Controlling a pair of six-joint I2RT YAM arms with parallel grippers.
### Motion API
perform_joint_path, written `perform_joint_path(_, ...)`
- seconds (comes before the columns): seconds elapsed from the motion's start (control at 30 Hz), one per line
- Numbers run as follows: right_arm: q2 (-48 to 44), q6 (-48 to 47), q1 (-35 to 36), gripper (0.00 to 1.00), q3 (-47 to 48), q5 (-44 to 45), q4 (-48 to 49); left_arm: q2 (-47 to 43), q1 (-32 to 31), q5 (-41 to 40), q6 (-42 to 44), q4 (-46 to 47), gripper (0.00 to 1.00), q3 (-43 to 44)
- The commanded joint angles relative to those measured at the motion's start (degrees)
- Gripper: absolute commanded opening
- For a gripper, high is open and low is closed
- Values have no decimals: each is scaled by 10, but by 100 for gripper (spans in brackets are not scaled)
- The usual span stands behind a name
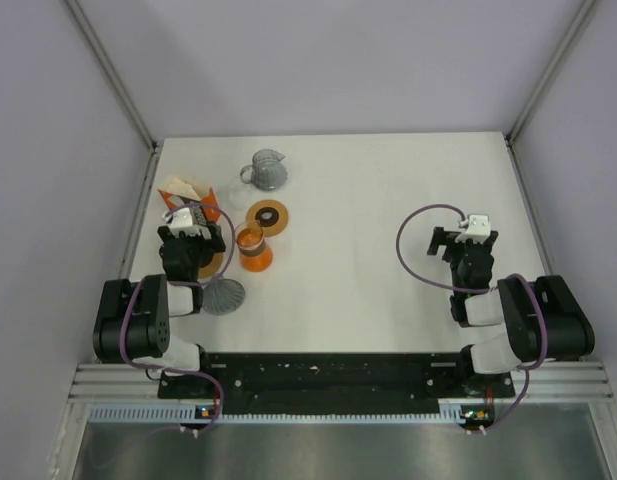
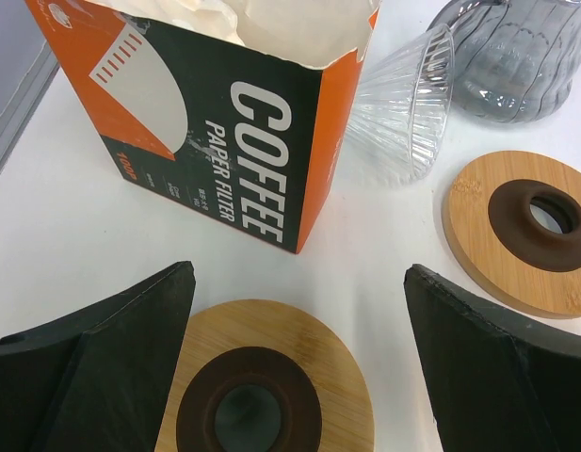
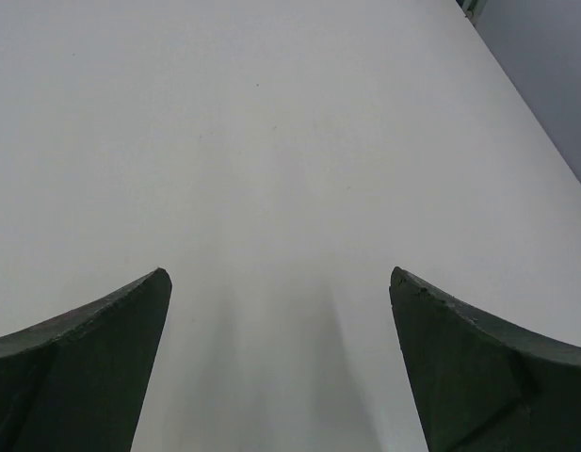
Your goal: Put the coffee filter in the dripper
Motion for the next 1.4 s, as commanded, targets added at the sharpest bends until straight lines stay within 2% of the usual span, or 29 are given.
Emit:
perform_joint_path(0.0,3,3,0,99,14,2,16,-4,-3,-8,7,12,99,13)
perform_joint_path(0.27,-19,-2,-6,99,14,-29,-5,-5,-4,-9,9,12,99,13)
perform_joint_path(0.37,-100,5,-6,99,42,-21,-132,-8,-3,-12,4,21,99,9)
perform_joint_path(0.43,-152,48,-7,99,76,-8,-237,-21,-3,-40,-11,6,99,11)
perform_joint_path(0.5,-183,62,-6,99,104,-34,-304,-34,-2,-37,-13,-17,99,22)
perform_joint_path(0.57,-208,76,-6,99,131,-66,-357,-53,2,-36,-14,-115,99,70)
perform_joint_path(0.7,-238,109,-6,95,198,-126,-491,-65,9,2,27,-373,99,205)
perform_joint_path(0.77,-244,122,-6,93,244,-152,-555,-68,15,23,34,-457,98,251)
perform_joint_path(0.87,-247,149,-4,87,304,-184,-642,-92,20,67,74,-546,95,290)
perform_joint_path(0.97,-243,147,18,84,363,-179,-739,-126,19,119,114,-602,92,313)
perform_joint_path(1.07,-232,116,60,84,420,-146,-825,-141,19,171,167,-736,87,380)
perform_joint_path(1.2,-216,104,107,87,469,-123,-909,-115,19,249,218,-937,87,513)
perform_joint_path(1.37,-201,120,134,90,509,-116,-969,-50,4,293,189,-1036,85,635)
